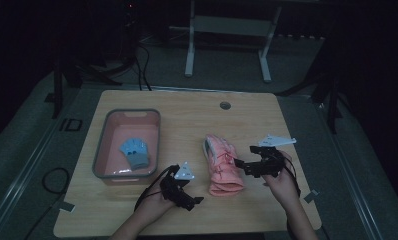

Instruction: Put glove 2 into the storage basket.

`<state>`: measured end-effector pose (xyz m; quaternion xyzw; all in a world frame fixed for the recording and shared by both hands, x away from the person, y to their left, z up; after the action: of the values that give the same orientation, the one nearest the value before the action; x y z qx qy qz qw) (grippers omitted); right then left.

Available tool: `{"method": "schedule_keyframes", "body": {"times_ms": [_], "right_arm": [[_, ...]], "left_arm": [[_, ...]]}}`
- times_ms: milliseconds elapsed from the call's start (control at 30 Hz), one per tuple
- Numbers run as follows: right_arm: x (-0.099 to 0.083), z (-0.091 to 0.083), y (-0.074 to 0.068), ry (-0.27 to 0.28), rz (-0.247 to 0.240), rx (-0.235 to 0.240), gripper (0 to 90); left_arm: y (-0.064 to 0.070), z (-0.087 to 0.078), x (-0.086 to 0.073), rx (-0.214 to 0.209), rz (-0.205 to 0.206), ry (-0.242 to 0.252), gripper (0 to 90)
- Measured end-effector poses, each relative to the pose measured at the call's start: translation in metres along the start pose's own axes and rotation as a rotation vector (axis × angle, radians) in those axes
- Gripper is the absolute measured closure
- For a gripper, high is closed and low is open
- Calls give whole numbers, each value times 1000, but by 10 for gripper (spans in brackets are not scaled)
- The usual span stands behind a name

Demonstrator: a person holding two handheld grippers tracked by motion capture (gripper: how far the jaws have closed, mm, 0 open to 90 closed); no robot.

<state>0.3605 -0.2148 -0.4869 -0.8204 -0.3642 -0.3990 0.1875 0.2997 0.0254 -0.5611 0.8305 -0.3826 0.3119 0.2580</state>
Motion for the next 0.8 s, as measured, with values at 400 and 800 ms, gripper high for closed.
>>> {"method": "schedule_keyframes", "body": {"times_ms": [400,800], "right_arm": [[-11,-8,13,-31,-3,5,134],[0,-7,14,27,-6,22,159]], "left_arm": [[10,-20,43,23,-3,64,22],[5,-15,95,76,-12,67,61]]}}
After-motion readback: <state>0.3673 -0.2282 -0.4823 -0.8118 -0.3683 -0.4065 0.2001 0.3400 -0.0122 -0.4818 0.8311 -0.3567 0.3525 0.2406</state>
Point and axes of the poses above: each handheld gripper's, and its own axes: z roughly forward along the jaws, x roughly out of its top, y roughly to its right, the point moved 5 cm from there along z, roughly forward along the jaws, and after that the axes turned 7 degrees about -z, right-handed, at the moved point
